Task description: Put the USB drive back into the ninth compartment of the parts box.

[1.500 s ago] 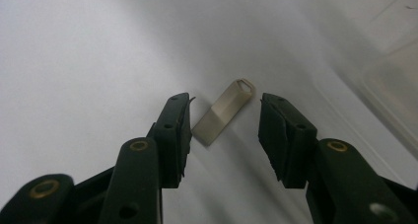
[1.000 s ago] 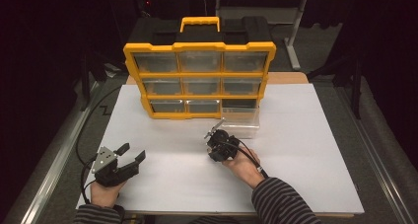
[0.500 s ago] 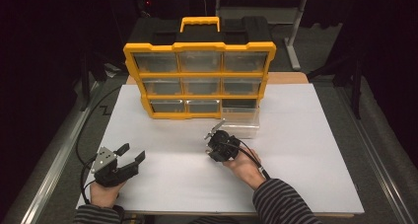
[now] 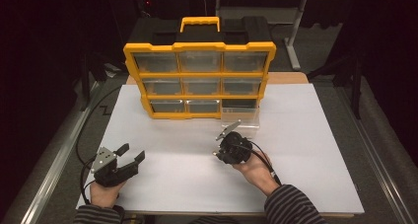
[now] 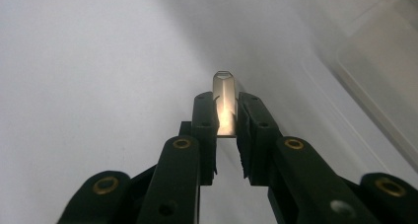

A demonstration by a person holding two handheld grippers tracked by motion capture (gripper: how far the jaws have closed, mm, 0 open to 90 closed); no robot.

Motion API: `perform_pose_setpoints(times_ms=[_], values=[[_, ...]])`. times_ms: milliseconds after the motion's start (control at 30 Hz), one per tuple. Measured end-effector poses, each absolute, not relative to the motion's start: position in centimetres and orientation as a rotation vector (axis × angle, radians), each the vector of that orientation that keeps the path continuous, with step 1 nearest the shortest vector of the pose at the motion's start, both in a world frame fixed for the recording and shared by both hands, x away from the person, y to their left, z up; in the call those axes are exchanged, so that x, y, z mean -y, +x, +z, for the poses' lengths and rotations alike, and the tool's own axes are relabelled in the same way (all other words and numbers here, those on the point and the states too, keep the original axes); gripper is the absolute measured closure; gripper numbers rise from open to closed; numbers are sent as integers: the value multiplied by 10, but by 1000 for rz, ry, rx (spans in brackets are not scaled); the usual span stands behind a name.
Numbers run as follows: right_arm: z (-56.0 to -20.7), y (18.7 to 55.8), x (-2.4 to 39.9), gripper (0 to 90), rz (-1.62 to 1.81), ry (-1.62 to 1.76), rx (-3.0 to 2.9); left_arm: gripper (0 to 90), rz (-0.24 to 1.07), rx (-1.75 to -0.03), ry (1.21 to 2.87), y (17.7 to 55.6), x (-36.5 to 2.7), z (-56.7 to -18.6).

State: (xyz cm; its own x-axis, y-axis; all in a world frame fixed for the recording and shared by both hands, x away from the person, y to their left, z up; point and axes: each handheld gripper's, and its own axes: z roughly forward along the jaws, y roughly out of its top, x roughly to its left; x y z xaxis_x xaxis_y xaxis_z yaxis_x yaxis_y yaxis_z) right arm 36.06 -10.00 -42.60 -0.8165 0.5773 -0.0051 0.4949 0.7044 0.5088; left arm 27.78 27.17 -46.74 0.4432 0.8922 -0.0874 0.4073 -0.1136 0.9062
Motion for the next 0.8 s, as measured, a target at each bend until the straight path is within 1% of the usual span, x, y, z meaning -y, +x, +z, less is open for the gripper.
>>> perform_pose_setpoints(times_ms=[567,800], values=[[-423,345,155,799,851,972,-2666,329,616,-1131,1710,278,-271,-467],[-421,339,171,799,896,1010,-2633,329,618,-1137,1703,278,-271,-468]])
